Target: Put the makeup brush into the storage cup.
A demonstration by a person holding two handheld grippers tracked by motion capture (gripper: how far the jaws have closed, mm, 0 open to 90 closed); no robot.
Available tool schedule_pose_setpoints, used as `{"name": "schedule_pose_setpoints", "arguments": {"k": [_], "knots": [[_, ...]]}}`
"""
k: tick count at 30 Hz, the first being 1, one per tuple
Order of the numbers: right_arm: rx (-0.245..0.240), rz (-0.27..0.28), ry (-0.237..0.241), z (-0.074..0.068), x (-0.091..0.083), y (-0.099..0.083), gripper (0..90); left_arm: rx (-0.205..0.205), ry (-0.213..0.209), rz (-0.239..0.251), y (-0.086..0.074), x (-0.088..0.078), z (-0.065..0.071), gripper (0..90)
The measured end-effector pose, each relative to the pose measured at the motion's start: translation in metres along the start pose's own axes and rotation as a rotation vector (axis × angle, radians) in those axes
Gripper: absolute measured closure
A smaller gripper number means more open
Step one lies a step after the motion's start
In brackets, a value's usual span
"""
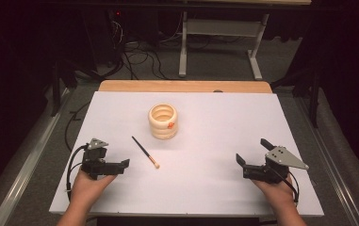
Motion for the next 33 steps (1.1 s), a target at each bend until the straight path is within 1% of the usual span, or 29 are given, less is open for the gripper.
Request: {"name": "schedule_pose_setpoints", "arguments": {"k": [3,7,8,9,12,13,14,15,16,17,18,22,24,26,28,29,30,33], "knots": [[-0.004,0.000,0.001,-0.0003,0.0003,0.0002,1.1,0.003,0.001,-0.016,-0.0031,0.0010,0.0002,0.9],[-0.007,-0.004,0.000,-0.0002,0.0003,-0.0005,1.1,0.005,0.008,-0.030,-0.0032,0.0021,-0.0009,1.0],[-0.007,-0.004,0.000,-0.0002,0.0003,-0.0005,1.1,-0.006,0.003,-0.033,-0.0028,0.0030,-0.0005,1.0],[0.004,-0.001,0.001,-0.0005,0.0000,0.0000,1.1,-0.006,0.005,-0.050,-0.0033,0.0053,0.0001,1.0],[0.010,-0.003,0.005,-0.0012,0.0003,-0.0003,1.1,-0.012,0.005,-0.070,-0.0028,0.0076,0.0014,1.0],[-0.001,-0.002,0.007,-0.0013,0.0006,-0.0002,1.1,-0.012,0.005,-0.070,-0.0028,0.0076,0.0014,1.0],[-0.004,0.000,0.010,-0.0019,0.0011,-0.0002,1.1,-0.023,0.000,-0.077,-0.0008,0.0080,0.0025,1.0],[-0.001,-0.003,0.009,-0.0023,0.0009,-0.0004,1.1,-0.023,0.000,-0.077,-0.0008,0.0080,0.0025,1.0],[-0.001,-0.002,0.011,-0.0027,0.0009,-0.0002,1.1,-0.040,-0.007,-0.069,0.0034,0.0052,0.0028,1.0],[-0.001,-0.002,0.011,-0.0027,0.0009,-0.0002,1.1,-0.040,-0.007,-0.069,0.0034,0.0052,0.0028,1.1],[-0.002,-0.002,0.010,-0.0027,0.0011,-0.0002,1.1,-0.053,-0.009,-0.068,0.0053,0.0032,0.0028,1.3],[-0.006,0.000,0.008,-0.0027,0.0006,0.0001,1.1,-0.055,-0.006,-0.108,0.0044,0.0025,0.0016,1.4],[0.002,0.003,0.010,-0.0025,0.0005,0.0007,1.1,-0.050,0.001,-0.126,0.0043,0.0022,0.0009,1.4],[-0.006,0.005,0.009,-0.0015,0.0007,0.0011,1.1,-0.058,-0.001,-0.148,0.0043,0.0016,0.0005,1.4],[-0.011,0.004,0.009,-0.0016,0.0005,0.0010,1.1,-0.077,-0.015,-0.162,0.0049,0.0012,0.0004,1.4],[-0.012,0.002,0.008,-0.0018,0.0002,0.0009,1.0,-0.077,-0.015,-0.162,0.0049,0.0012,0.0004,1.3],[-0.019,0.003,0.008,-0.0019,0.0002,0.0010,1.0,-0.072,-0.002,-0.184,0.0048,0.0010,0.0002,1.3],[-0.013,0.006,0.015,-0.0037,0.0006,0.0013,1.1,-0.058,-0.003,-0.211,0.0050,0.0002,0.0039,1.3]]}}
Point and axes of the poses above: each handheld gripper's, and its own axes: x roughly forward along the jaws, y roughly out of its top, z roughly to its right, the point moved 8 cm from there along x, roughly forward along the jaws, and after that the axes turned 5 degrees about -x, right-handed, at the moved point
